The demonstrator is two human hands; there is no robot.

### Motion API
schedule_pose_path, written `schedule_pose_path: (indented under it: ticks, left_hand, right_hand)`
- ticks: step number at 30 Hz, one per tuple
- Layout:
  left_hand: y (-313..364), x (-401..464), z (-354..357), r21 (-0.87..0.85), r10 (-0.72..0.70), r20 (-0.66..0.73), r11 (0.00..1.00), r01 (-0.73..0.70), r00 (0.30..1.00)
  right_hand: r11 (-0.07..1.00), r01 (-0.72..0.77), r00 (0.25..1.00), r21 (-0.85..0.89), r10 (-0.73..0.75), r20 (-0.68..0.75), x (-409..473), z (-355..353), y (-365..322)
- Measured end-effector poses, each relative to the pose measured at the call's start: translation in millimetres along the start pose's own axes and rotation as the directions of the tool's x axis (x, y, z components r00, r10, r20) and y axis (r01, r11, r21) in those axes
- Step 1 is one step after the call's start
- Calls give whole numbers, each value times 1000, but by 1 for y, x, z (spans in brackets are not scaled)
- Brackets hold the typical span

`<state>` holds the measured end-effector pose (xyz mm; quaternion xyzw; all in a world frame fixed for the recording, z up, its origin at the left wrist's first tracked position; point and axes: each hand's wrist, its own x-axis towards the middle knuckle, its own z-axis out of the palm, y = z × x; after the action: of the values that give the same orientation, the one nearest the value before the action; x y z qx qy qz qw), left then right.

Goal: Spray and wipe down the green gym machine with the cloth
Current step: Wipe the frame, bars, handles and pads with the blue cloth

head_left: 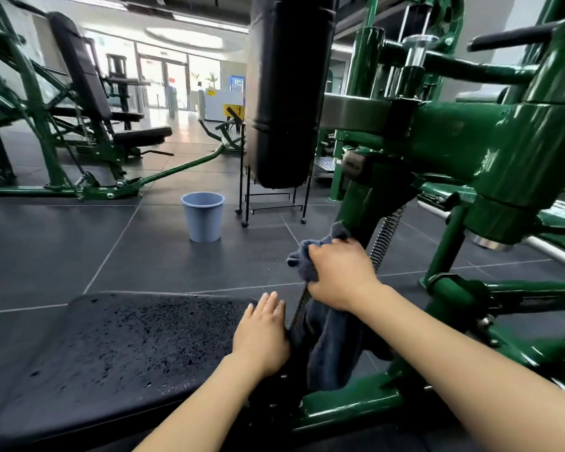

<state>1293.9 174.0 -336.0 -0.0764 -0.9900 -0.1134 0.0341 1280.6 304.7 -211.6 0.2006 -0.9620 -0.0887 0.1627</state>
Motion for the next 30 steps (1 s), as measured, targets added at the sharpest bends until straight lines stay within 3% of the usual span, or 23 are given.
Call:
schedule_pose_path:
  ticks: [2,5,6,9,11,12,19,25,30]
  left_hand:
    - [-22,-9,-2,54,-53,15,997,52,998]
    - [-57,-20,-5,98,-137,-9,986,137,991]
    - [-64,-24,-6,118,-153,-19,981,154,988]
    - [-81,-35,-10,208,-217,-47,953,222,975]
    - [-89,-41,-10,236,-257,-65,935,265,964]
    - [-92,-43,-9,232,-268,-76,932,278,960]
    - [-101,-39,1,171,-226,-143,953,249,964]
    - [-108,-42,10,124,-238,-169,958,260,957]
    - [-119,-54,6,106,-272,-156,951,290,950]
  right_hand:
    - [980,-94,995,176,100,-23,-5,-9,-6]
    - [942,-112,957,317,188,-221,-4,-6,-34]
    - [921,-119,954,371,209,-213,-3,1,-45]
    - [846,-205,978,492,156,140,-10,47,-94]
    - [836,-287,931,467,129,341,-25,88,-125]
    - [839,-311,921,446,150,361,-30,103,-135]
    - [827,-369,926,424,289,241,15,125,-144]
    - [814,-362,927,455,263,266,63,140,-126]
    - [871,-271,962,409,230,147,46,134,-130]
